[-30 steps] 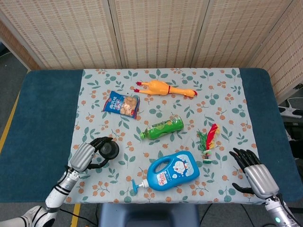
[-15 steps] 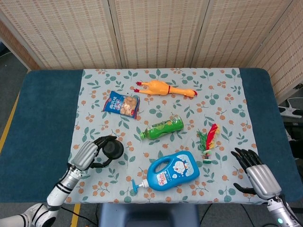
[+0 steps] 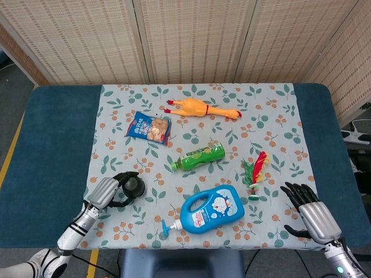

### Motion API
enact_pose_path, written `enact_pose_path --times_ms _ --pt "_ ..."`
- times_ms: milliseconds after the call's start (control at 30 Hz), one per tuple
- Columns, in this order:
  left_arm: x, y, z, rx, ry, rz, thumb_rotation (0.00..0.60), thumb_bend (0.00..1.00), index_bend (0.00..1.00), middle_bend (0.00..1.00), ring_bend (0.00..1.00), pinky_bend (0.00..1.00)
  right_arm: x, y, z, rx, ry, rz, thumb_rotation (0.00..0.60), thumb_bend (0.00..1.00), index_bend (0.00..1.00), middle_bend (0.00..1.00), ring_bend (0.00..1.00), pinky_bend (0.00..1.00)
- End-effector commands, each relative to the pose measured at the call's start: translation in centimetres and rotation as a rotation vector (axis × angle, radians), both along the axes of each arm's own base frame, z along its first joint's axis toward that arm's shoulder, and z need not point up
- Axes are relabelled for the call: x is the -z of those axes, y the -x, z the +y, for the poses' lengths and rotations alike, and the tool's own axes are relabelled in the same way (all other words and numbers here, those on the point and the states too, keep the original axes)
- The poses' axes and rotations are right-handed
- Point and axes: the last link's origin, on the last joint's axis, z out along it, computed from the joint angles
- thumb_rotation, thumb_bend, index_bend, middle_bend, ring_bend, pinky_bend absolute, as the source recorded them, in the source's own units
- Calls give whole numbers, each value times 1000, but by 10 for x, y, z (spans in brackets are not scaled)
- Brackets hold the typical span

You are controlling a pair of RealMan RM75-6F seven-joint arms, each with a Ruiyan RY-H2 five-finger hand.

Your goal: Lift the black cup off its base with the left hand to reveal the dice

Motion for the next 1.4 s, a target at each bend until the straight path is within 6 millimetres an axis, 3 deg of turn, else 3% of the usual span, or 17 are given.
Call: enact_pose_path --times_ms 33,133,267,433,500,533,567,967,1167,1300,1400 --pt "-34 -50 4 123 -94 -124 600 558 391 310 396 733 0 0 1 -2 -2 -2 551 107 0 0 0 0" --pt "-61 -75 4 167 -143 -139 600 558 391 310 396 733 -1 0 1 -5 -3 -5 550 107 0 0 0 0" --pt "-67 -82 0 143 -114 -130 600 559 391 310 396 733 0 -1 1 -6 -8 -4 550 107 0 0 0 0" --pt "-57 -69 -2 99 -76 -93 600 558 390 309 395 733 2 -1 1 -7 -12 0 550 107 0 0 0 0" --pt "-35 -45 -7 14 -3 -63 600 558 389 308 393 733 4 -1 1 -7 -17 3 549 107 0 0 0 0" --pt "-7 -12 -10 -106 70 -25 600 558 387 306 391 733 6 -1 1 -6 -22 7 550 107 0 0 0 0" --pt "2 -5 -6 -119 66 -27 600 558 387 306 390 733 6 -1 1 -4 -21 9 550 107 0 0 0 0" --pt "28 22 1 -91 29 31 600 559 386 306 384 719 4 1 0 3 -9 11 550 107 0 0 0 0" --pt "31 25 -3 -71 40 38 600 543 300 230 204 552 4 0 0 3 -10 10 550 107 0 0 0 0" --pt "32 25 -6 -40 26 56 600 506 162 58 16 341 4 0 0 4 -9 9 550 107 0 0 0 0" --pt "31 23 -6 -28 32 46 600 483 50 0 0 284 5 0 0 4 -11 10 550 107 0 0 0 0"
